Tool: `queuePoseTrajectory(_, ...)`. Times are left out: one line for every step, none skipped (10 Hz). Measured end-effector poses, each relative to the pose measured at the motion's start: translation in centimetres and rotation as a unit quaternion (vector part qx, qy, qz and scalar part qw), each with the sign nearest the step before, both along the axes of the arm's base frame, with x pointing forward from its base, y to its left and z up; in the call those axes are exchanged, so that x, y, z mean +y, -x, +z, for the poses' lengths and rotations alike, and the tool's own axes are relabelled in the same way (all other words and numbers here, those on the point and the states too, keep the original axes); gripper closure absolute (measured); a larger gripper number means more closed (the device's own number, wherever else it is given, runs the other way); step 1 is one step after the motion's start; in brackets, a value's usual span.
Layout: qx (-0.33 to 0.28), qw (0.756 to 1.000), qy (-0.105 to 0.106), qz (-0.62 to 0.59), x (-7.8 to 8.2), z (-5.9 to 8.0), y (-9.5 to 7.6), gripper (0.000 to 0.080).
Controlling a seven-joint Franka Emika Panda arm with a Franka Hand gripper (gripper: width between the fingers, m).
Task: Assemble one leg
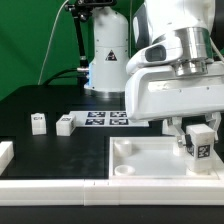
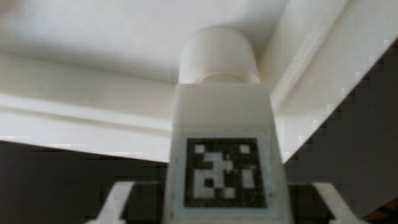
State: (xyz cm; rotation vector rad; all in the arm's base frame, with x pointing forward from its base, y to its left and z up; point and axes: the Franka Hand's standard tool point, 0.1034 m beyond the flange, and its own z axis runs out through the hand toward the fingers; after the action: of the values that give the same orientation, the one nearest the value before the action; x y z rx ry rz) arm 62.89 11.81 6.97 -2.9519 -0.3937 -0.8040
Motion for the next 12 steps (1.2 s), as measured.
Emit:
queuePoseTrajectory(-0.005,1.000,0.000,0.000,0.07,0.02,0.11,0.0508)
queuePoseTrajectory(-0.005,1.000,0.000,0.000,0.03,0.02,0.09,0.0500)
queuePoseTrajectory(-0.005,1.000,0.000,0.000,0.03,0.02,0.09,0.0500)
queuePoseTrajectory(-0.005,1.000,0.000,0.000,0.04,0.02,0.09,0.0330)
queuePoseTrajectory(-0.005,1.000,0.000,0.000,0.04,0.02,0.09,0.0192)
queuePoseTrajectory(-0.005,1.000,0.000,0.000,0.04,0.02,0.09,0.0163)
queuePoseTrajectory(-0.005,1.000,0.000,0.000,0.03,0.02,0.09,0.0163)
queuePoseTrajectory(-0.005,1.000,0.000,0.000,0.03,0.02,0.09,0.0152)
queuePoseTrajectory(-0.005,1.000,0.000,0.000,0.04,0.02,0.09,0.0152)
queuePoseTrajectory(-0.005,1.000,0.000,0.000,0.04,0.02,0.09,0.0150)
queuePoseTrajectory(-0.005,1.000,0.000,0.000,0.04,0.02,0.09,0.0150)
queuePoseTrajectory(-0.005,1.000,0.000,0.000,0.04,0.01,0.10,0.0150)
